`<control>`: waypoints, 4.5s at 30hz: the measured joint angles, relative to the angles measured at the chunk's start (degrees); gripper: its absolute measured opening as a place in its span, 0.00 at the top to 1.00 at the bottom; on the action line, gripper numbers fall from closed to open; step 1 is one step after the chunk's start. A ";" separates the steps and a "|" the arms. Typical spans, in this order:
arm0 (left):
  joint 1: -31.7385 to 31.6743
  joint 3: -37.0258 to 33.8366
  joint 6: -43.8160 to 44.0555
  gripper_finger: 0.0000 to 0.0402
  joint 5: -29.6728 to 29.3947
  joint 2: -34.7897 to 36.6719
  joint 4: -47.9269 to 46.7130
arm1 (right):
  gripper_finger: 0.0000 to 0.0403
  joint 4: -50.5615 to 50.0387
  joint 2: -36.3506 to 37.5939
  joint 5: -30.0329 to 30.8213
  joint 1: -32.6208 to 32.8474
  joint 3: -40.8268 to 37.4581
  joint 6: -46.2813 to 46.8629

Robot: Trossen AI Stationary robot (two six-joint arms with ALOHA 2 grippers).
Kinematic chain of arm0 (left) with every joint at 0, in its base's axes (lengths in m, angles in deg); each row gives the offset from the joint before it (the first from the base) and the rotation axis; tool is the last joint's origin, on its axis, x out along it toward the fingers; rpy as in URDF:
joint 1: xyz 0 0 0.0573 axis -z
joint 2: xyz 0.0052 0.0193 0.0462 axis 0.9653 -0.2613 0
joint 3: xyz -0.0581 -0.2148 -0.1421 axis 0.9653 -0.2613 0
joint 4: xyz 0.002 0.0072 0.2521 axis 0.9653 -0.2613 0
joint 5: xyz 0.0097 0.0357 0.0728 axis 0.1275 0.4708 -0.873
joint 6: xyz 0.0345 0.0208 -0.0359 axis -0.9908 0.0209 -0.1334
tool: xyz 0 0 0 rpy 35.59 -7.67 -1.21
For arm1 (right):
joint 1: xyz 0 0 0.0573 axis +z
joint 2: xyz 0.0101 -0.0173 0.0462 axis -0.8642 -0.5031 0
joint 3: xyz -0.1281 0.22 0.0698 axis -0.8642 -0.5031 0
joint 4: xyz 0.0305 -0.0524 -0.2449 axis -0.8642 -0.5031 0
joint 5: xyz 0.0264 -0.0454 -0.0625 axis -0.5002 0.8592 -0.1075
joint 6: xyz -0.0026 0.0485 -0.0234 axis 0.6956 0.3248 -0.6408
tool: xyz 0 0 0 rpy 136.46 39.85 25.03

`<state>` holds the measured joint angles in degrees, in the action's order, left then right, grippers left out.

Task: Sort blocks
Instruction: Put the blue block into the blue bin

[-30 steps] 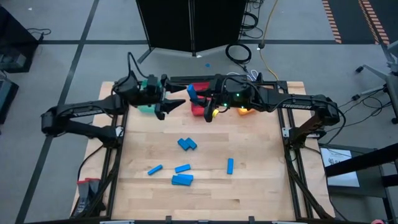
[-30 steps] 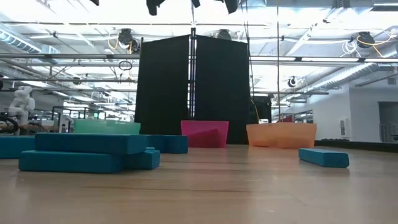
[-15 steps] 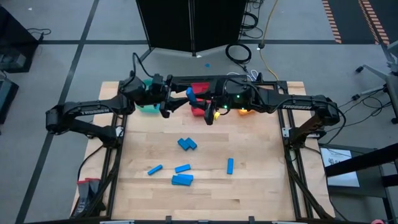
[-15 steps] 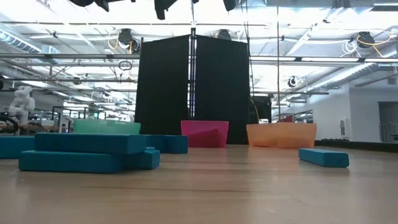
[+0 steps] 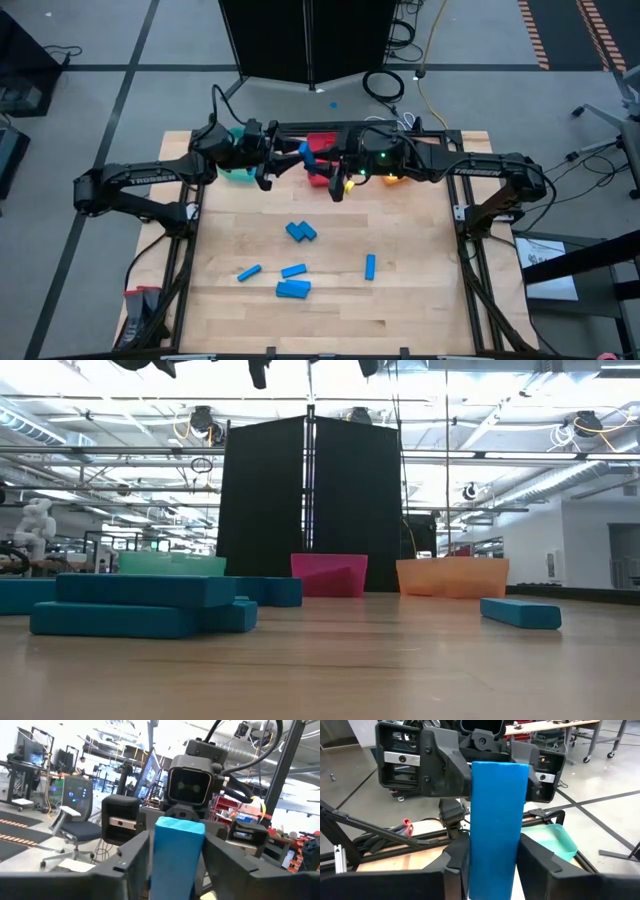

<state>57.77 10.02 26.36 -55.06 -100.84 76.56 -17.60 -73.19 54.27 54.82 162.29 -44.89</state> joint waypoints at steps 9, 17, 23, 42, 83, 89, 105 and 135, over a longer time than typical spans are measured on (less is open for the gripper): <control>0.00 0.00 -0.48 0.67 0.15 0.04 -0.09 | 0.74 0.13 0.00 -0.17 0.18 0.00 0.20; -0.09 0.11 -0.24 0.50 -2.86 0.11 -2.36 | 0.74 0.11 -0.02 0.73 0.76 0.00 -0.24; -0.11 0.11 -0.27 0.27 -3.48 0.11 -2.89 | 0.74 0.40 -0.02 -0.06 0.95 0.00 -0.34; 0.96 -0.02 -1.38 0.09 3.64 -0.05 2.68 | 0.74 0.89 0.00 -2.74 1.12 0.09 -1.87; 2.08 -0.02 -3.25 0.62 4.48 -1.88 5.55 | 0.74 2.73 0.00 -4.53 0.97 0.04 -2.05; 2.01 -0.01 -3.68 0.67 4.47 -1.88 5.60 | 0.74 2.75 0.00 -4.60 0.97 0.04 -1.80; 1.85 0.00 -2.82 0.67 2.51 -1.88 5.50 | 0.31 -0.22 0.00 -4.35 0.42 0.02 1.73; -26.89 -3.49 1.29 0.60 -43.40 0.07 -62.07 | 0.16 -23.82 2.78 -4.30 -1.39 -0.04 3.17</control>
<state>30.88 6.54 27.65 -98.45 -100.77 14.49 -41.43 -70.42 49.97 53.42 162.24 -41.71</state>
